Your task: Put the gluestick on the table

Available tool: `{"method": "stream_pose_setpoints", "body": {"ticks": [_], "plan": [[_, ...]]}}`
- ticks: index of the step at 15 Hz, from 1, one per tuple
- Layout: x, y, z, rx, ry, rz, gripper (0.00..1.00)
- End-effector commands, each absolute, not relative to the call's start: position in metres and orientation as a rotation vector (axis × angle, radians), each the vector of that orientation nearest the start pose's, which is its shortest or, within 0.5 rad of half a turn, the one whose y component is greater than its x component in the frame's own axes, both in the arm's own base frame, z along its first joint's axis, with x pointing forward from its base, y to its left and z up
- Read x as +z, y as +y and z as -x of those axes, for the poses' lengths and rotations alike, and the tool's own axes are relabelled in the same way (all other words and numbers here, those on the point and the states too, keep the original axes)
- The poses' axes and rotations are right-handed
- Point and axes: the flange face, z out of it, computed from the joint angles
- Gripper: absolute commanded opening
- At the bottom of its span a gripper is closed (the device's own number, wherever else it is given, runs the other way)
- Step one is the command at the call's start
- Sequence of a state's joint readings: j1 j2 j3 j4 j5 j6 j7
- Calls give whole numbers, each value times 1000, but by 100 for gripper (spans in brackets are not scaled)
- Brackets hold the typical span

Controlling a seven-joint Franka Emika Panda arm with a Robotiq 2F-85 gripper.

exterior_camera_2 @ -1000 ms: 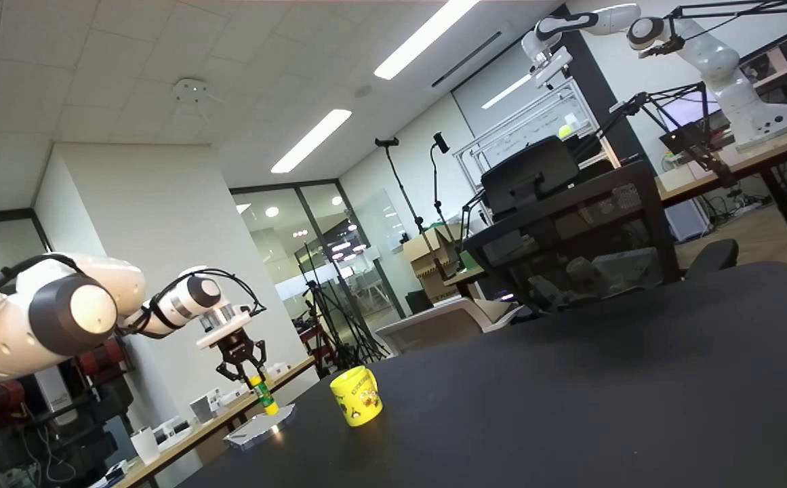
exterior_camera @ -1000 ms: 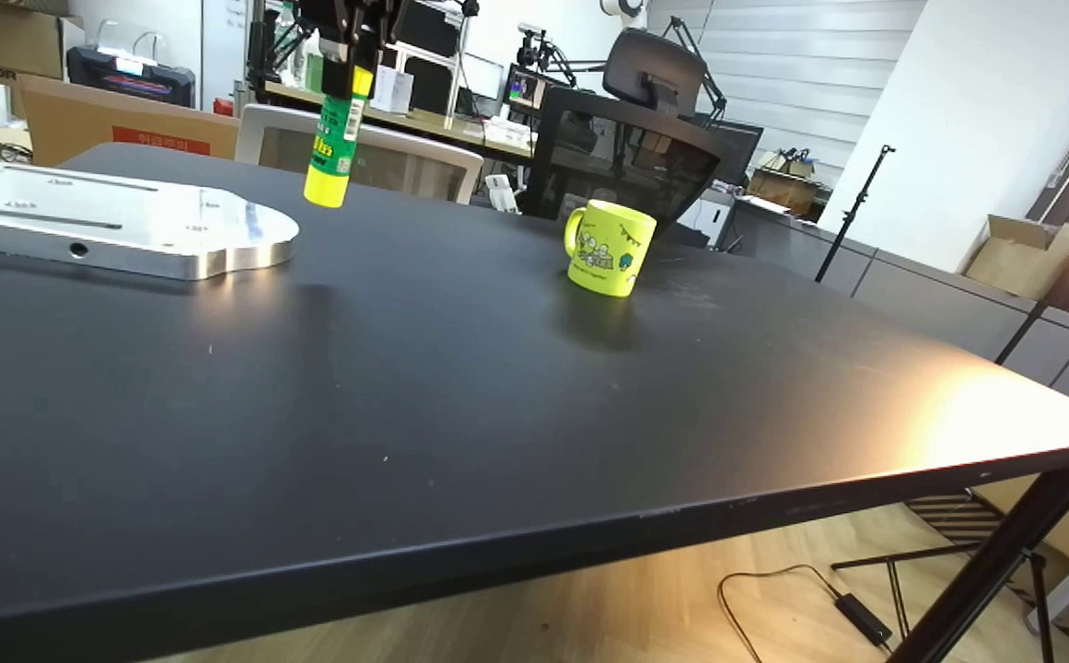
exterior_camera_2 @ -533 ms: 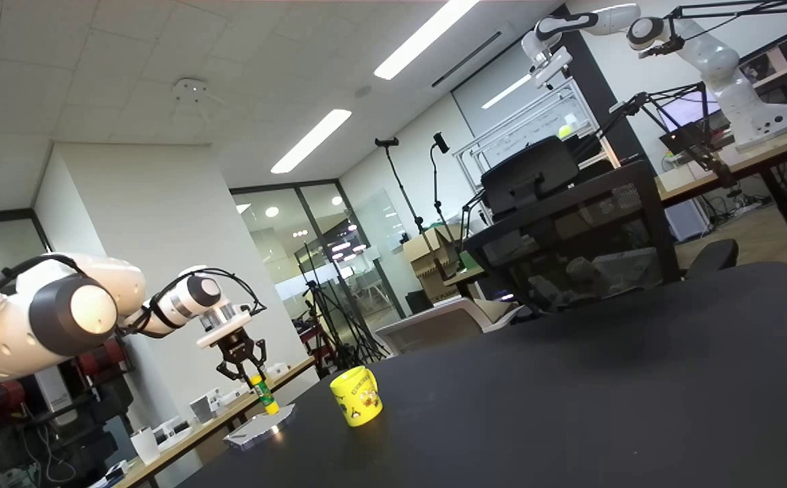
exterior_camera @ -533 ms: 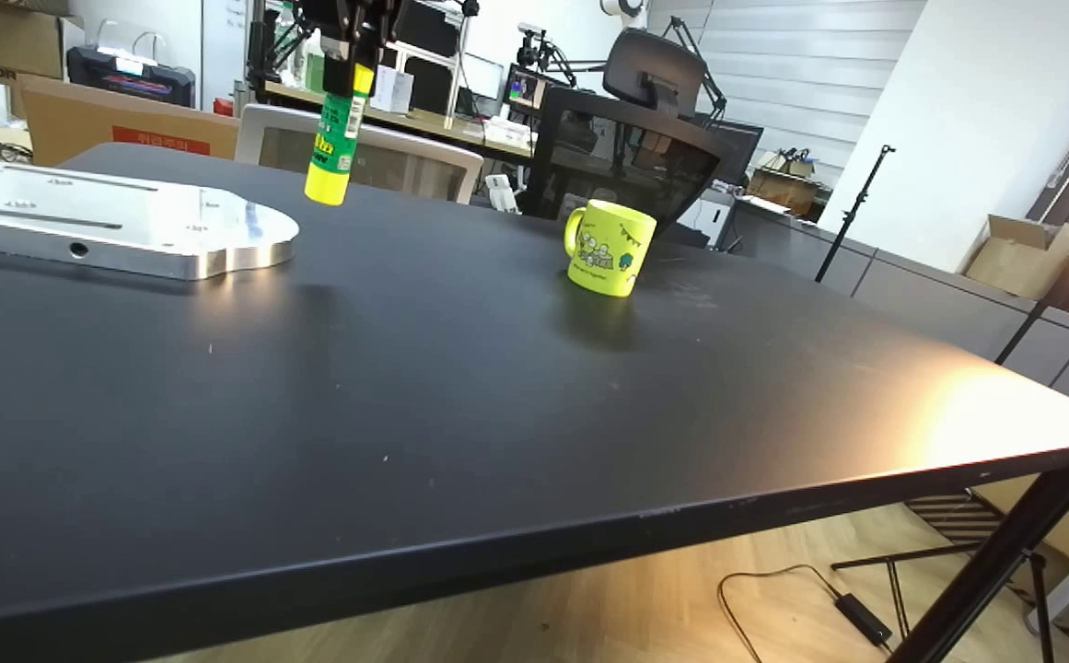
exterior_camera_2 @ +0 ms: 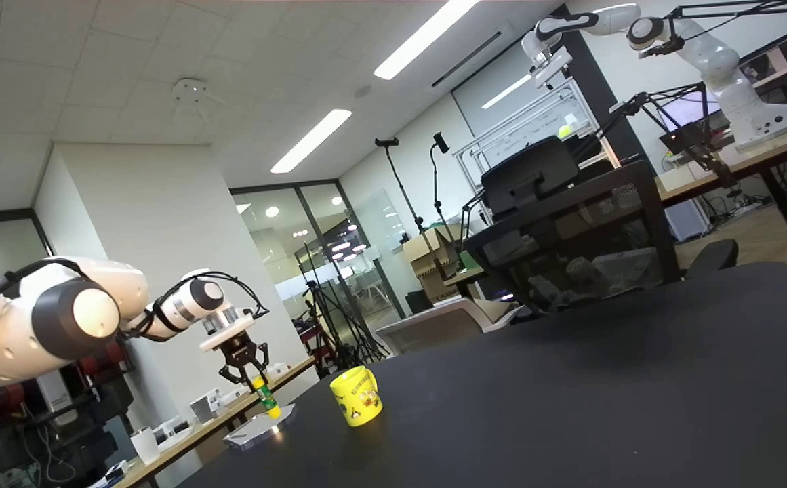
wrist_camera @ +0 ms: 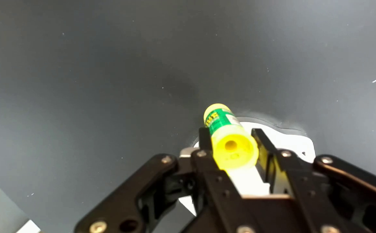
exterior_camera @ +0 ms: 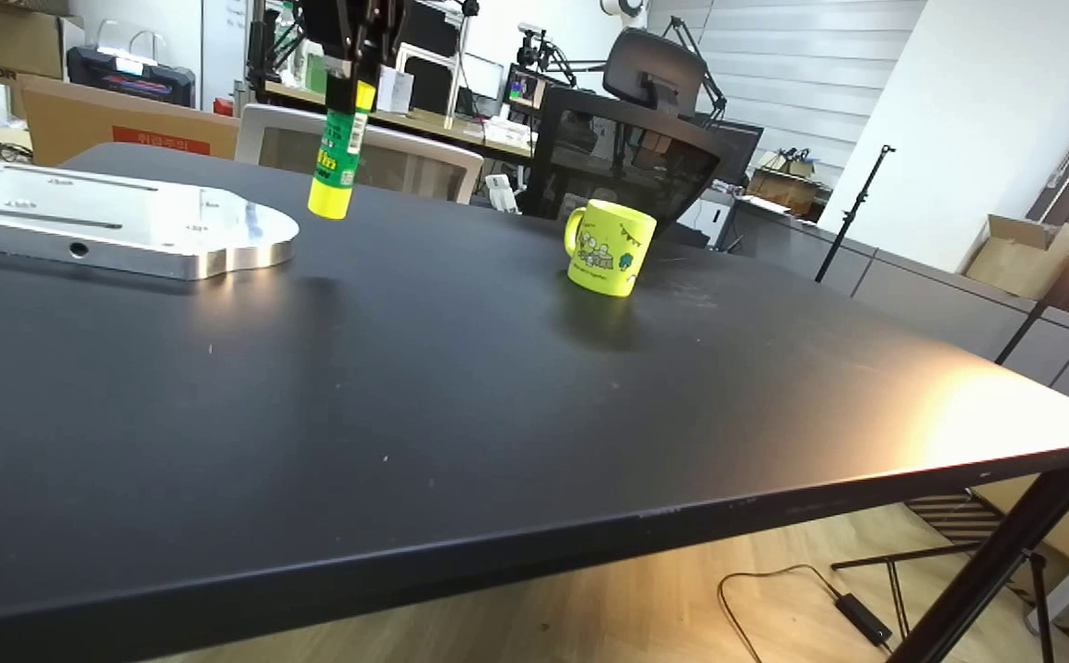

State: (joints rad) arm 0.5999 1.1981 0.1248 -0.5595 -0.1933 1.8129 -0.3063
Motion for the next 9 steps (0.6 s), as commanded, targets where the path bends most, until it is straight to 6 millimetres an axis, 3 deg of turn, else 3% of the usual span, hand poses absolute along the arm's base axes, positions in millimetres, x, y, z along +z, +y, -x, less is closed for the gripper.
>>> {"method": "stream_pose_setpoints", "body": {"ticks": [1,9], "plan": [[282,483,-655,-138,-1576,2799,9],[290,494,-652,-227,-1804,2705,9]]}}
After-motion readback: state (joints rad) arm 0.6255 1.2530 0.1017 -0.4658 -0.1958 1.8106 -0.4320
